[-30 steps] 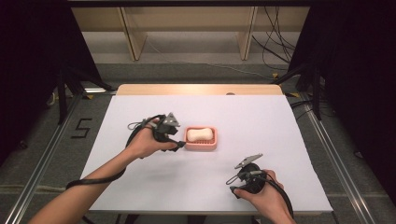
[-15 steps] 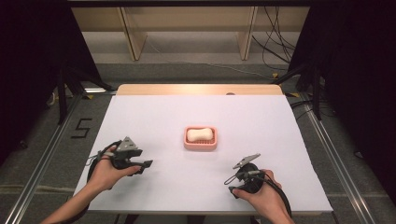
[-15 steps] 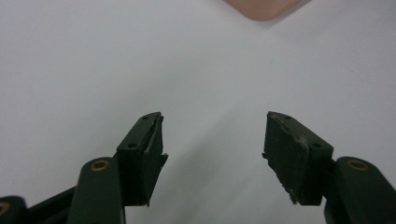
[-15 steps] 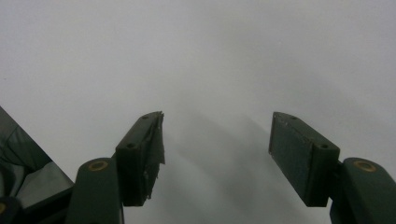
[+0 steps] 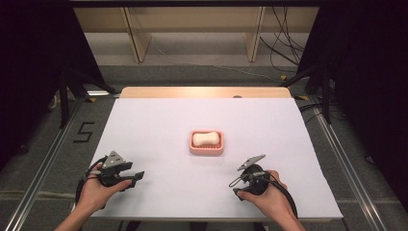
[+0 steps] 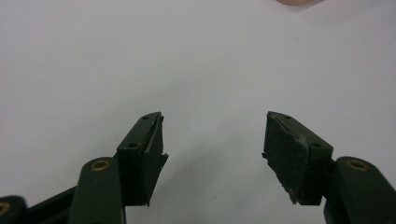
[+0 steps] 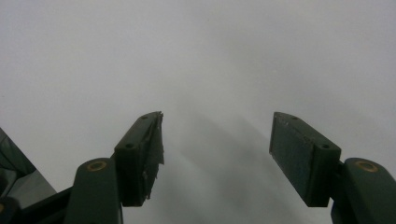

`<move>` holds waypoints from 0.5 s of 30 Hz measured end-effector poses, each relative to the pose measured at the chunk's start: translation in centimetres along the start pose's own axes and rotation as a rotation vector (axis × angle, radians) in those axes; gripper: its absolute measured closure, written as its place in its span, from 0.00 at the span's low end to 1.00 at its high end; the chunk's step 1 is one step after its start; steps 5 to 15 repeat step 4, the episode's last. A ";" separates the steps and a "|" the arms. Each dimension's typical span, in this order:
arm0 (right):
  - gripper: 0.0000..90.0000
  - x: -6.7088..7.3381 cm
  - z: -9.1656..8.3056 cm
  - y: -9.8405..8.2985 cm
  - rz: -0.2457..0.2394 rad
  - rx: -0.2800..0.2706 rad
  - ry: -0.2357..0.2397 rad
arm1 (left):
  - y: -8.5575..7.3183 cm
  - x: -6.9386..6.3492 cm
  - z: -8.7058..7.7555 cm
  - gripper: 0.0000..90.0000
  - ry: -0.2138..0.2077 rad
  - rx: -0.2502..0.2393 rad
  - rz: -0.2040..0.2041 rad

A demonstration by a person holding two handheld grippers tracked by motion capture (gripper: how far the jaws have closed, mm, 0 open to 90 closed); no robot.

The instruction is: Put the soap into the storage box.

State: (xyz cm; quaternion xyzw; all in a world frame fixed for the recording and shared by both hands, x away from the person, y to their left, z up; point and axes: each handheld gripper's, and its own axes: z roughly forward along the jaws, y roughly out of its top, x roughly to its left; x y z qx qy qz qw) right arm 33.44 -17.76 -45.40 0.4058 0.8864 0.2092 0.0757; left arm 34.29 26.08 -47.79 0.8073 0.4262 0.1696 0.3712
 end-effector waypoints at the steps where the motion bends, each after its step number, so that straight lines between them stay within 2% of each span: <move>1: 0.39 0.0 0.1 0.1 -0.003 -0.001 0.000 | -0.1 0.0 0.0 0.41 0.001 -0.005 -0.003; 2: 0.39 0.0 0.1 0.3 -0.009 0.000 0.003 | -0.2 -0.1 0.0 0.41 0.004 -0.014 -0.015; 3: 0.39 0.1 0.2 0.4 -0.007 0.000 0.002 | -0.3 0.0 -0.1 0.41 0.004 -0.005 -0.006; 4: 0.39 0.0 0.3 0.5 -0.020 -0.003 0.005 | -0.3 0.0 -0.1 0.41 0.003 -0.012 -0.012; 15: 0.39 0.0 0.3 0.5 -0.020 -0.003 0.005 | -0.3 0.0 -0.1 0.41 0.003 -0.012 -0.012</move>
